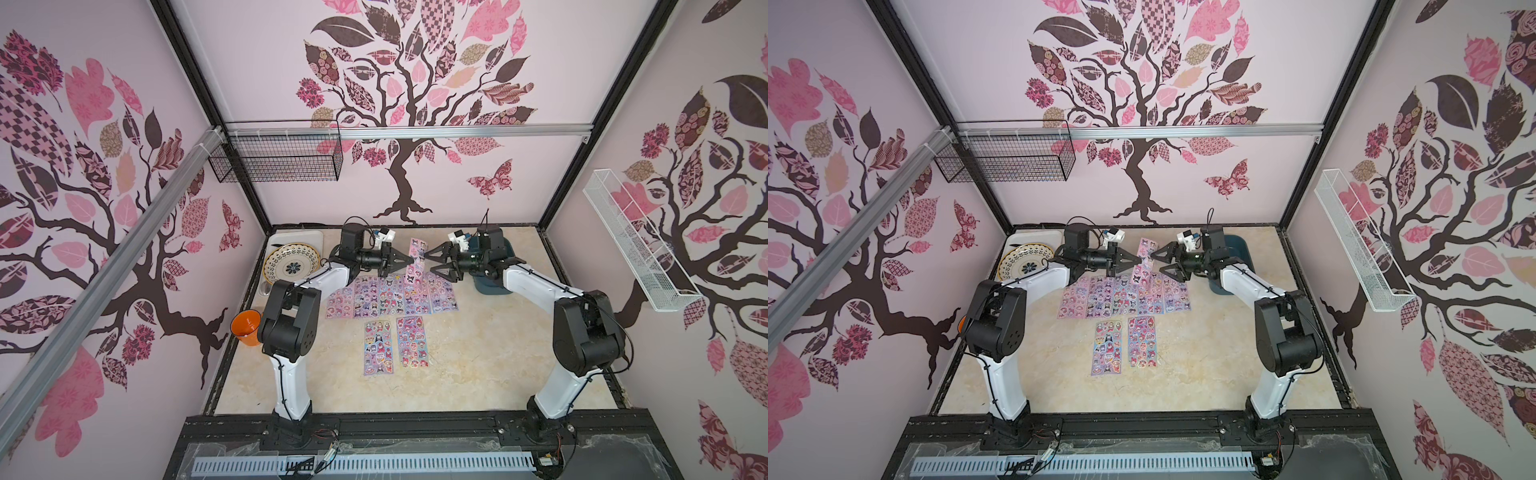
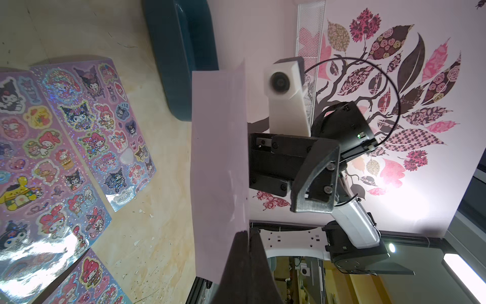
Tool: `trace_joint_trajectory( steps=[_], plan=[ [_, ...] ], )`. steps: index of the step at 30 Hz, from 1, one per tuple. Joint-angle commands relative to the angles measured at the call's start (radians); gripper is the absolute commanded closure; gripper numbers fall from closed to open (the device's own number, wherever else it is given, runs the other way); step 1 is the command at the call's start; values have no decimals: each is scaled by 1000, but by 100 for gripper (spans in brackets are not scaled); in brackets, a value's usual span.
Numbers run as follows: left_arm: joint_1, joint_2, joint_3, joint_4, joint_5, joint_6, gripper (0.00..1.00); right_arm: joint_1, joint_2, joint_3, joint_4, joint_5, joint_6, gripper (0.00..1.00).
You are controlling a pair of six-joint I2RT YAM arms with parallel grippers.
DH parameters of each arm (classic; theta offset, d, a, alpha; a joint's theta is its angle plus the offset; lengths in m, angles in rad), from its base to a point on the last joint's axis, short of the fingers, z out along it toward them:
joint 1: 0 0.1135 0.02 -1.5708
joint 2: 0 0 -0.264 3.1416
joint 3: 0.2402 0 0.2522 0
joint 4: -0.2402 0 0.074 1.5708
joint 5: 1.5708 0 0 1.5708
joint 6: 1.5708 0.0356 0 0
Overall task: Take the stickers out of the storage box
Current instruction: Place the sticker at the center of the board.
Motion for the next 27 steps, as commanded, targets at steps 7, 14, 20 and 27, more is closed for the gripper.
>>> trace_joint_trajectory(
  steps=[7, 14, 20, 27],
  plan=[
    [-1, -28, -11, 140, 23, -85, 100, 40, 98, -38, 372, -25, 241, 19],
    [8, -19, -18, 159, 22, -102, 100, 60, 141, -11, 564, -51, 380, 19],
    [40, -15, -35, 155, -1, -103, 100, 56, 93, 7, 457, -59, 307, 20],
    [45, -12, -35, 128, -7, -82, 100, 37, 52, 14, 367, -53, 244, 20]
  ],
)
